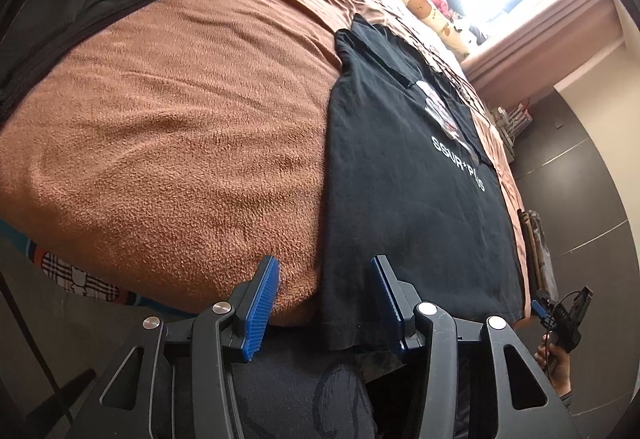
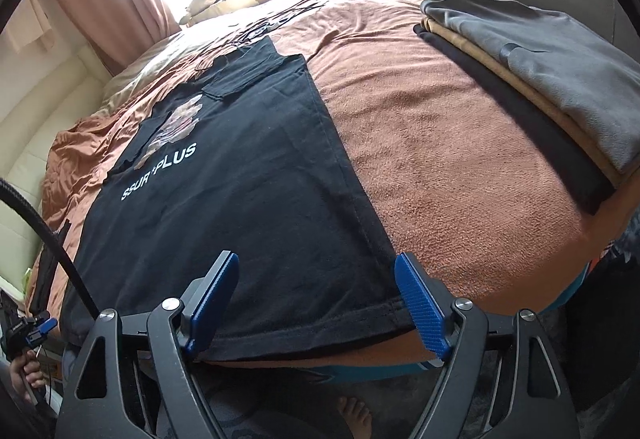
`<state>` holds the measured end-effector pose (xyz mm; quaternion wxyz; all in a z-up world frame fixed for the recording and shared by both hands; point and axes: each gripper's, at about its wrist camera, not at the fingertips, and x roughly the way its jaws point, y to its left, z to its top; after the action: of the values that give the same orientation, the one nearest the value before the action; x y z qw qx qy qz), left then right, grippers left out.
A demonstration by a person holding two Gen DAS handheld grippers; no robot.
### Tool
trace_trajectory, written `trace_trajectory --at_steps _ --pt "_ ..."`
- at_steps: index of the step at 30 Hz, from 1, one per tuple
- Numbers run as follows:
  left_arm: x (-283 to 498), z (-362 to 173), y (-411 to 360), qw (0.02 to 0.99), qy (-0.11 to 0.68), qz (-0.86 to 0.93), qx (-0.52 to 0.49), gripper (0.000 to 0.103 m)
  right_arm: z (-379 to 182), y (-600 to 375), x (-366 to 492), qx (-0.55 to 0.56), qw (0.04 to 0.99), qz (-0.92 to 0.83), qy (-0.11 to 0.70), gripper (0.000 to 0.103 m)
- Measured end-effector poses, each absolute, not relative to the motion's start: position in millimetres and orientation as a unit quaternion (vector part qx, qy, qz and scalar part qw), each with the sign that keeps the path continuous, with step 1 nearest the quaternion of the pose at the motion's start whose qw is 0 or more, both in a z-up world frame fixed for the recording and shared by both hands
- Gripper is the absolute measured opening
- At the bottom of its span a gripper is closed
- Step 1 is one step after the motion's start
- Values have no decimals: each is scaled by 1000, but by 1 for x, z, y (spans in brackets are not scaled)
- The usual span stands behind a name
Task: Fold small clothes
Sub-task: 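Move both tools down to the hem of the black shirt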
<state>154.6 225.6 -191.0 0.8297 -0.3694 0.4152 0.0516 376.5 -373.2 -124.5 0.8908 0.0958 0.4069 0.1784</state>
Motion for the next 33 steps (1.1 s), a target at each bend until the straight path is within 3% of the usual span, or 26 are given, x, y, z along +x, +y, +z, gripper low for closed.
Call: trace_trajectory --at_steps 4,18,27,33 --pt "161 -204 222 813 426 43 -395 45 -133 -374 388 94 890 175 410 79" --pt "154 -217 222 784 407 10 -468 45 -165 -388 408 170 853 255 422 77" --pt "155 -220 210 773 408 -22 -486 45 -185 -416 405 271 817 306 408 67" --pt "153 -216 215 782 391 -13 -486 40 -193 -431 398 262 827 298 399 66"
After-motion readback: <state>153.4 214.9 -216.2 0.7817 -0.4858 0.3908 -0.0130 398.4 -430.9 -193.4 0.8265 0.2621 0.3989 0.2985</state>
